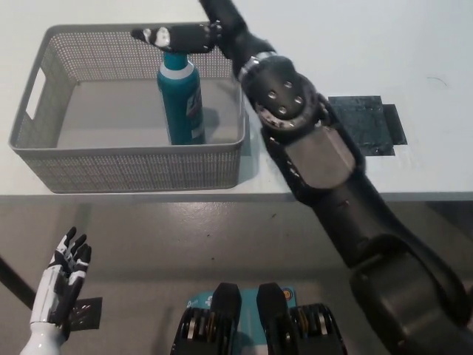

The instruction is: Use the right hand to pick up an air purifying spray and put it inside a container

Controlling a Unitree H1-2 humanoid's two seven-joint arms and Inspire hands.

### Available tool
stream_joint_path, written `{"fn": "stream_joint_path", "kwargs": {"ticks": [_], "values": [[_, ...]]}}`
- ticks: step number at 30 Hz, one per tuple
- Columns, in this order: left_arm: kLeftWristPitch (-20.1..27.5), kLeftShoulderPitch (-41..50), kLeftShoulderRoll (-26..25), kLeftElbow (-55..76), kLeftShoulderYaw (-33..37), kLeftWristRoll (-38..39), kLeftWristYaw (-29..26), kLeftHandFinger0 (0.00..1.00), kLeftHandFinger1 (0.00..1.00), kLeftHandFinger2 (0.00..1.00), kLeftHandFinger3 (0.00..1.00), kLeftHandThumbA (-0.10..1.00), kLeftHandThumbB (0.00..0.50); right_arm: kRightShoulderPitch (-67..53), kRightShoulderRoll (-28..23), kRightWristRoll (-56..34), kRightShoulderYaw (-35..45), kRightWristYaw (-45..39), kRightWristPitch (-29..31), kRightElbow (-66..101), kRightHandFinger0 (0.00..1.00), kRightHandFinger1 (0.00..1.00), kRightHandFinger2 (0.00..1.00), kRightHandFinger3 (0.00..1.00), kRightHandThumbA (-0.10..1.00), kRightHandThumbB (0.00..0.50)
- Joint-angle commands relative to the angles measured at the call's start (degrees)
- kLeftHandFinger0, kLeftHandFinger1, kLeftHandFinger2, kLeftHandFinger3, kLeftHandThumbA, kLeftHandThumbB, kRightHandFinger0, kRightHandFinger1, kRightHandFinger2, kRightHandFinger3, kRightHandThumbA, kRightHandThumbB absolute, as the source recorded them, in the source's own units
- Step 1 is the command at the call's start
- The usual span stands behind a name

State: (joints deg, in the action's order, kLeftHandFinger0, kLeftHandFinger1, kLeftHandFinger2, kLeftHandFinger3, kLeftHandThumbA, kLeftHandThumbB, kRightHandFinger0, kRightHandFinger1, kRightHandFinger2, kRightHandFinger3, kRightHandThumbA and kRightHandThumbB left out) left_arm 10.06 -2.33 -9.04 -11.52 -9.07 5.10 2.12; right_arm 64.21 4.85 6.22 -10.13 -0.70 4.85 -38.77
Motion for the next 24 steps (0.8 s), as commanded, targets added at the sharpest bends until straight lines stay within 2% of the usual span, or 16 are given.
{"fn": "stream_joint_path", "kwargs": {"ticks": [1,3,6,12,14,17,18,21,22,24], "values": [[4.34,1.72,-0.60,2.94,-0.84,1.98,1.01,1.00,1.00,1.00,1.00,1.00,0.146,-7.21,-6.99,6.56,-1.22,-1.54,1.21,25.03,1.00,1.00,1.00,1.00,1.00,0.500],[5.24,2.52,-0.28,3.07,-0.82,0.54,-0.01,1.00,1.00,1.00,1.00,1.00,0.135,-13.46,-8.70,7.78,-0.66,-1.09,1.29,32.91,1.00,1.00,1.00,1.00,1.00,0.500],[8.10,3.05,-0.08,2.69,-0.59,-0.61,-0.41,1.00,1.00,1.00,1.00,1.00,0.191,-20.90,-11.69,7.99,0.17,-1.83,2.99,39.86,1.00,1.00,1.00,1.00,1.00,0.500],[9.38,3.94,0.20,3.20,-0.71,-1.17,-0.86,1.00,1.00,1.00,1.00,1.00,0.248,-35.33,-14.76,3.67,2.85,-1.66,5.29,48.49,1.00,1.00,1.00,1.00,1.00,0.500],[10.01,3.79,0.10,3.37,-0.76,-2.14,-1.41,1.00,1.00,1.00,1.00,1.00,0.250,-41.28,-15.16,1.66,3.41,-1.09,7.19,49.59,1.00,1.00,1.00,1.00,1.00,0.500],[10.41,4.18,0.42,4.11,-0.79,-2.28,-1.57,1.00,1.00,1.00,1.00,1.00,0.250,-48.03,-15.87,4.67,3.15,1.05,10.67,48.68,1.00,1.00,1.00,1.00,1.00,0.499],[10.83,4.42,0.41,4.38,-0.65,-2.52,-1.44,1.00,1.00,1.00,1.00,1.00,0.270,-51.26,-16.14,6.58,2.75,2.19,12.93,46.58,1.00,1.00,1.00,1.00,1.00,0.500],[13.07,4.42,0.23,3.53,0.25,-3.70,-0.84,1.00,1.00,1.00,1.00,1.00,0.353,-56.93,-17.87,6.40,1.93,1.31,15.83,42.05,1.00,1.00,1.00,1.00,1.00,0.446],[14.35,4.67,0.23,3.22,0.60,-4.07,-0.57,1.00,1.00,1.00,1.00,1.00,0.417,-59.59,-18.54,5.78,1.67,0.69,16.51,39.95,1.00,1.00,1.00,1.00,1.00,0.453],[15.19,5.09,-0.32,3.55,0.55,-4.09,-0.23,1.00,1.00,1.00,1.00,1.00,0.483,-62.54,-19.66,5.98,1.31,0.21,16.78,36.16,1.00,1.00,1.00,1.00,1.00,0.469]]}}
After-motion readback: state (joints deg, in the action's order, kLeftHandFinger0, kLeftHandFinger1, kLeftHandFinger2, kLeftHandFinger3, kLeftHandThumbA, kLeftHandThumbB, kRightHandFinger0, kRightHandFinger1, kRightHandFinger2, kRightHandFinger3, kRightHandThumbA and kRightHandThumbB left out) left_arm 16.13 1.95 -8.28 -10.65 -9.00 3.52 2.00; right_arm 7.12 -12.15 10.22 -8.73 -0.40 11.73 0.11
